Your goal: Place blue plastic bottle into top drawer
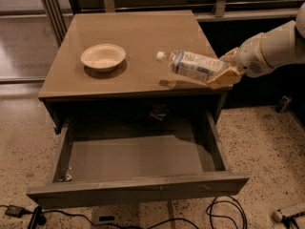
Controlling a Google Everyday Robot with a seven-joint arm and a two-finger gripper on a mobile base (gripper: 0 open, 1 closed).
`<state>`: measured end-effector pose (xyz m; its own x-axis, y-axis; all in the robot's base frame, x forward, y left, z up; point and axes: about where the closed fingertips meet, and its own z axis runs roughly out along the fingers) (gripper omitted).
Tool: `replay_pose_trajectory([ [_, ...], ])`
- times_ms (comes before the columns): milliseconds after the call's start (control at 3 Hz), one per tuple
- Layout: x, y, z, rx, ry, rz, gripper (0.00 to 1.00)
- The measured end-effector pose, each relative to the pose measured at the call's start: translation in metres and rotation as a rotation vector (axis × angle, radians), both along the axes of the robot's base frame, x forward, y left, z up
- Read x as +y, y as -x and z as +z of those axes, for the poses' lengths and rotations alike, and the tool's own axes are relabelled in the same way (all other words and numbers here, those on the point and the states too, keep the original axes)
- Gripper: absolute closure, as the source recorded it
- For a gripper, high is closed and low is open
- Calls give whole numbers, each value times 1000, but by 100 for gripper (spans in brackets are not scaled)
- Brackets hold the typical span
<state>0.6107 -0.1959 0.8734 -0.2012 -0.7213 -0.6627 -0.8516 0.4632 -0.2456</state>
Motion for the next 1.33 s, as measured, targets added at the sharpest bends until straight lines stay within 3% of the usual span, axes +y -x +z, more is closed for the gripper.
replay_pose_trajectory([
  [333,25,40,-9,-17,-10,114,100],
  [1000,44,102,-79,32,37,170,100],
  [1333,66,105,-112,27,108,178,100],
])
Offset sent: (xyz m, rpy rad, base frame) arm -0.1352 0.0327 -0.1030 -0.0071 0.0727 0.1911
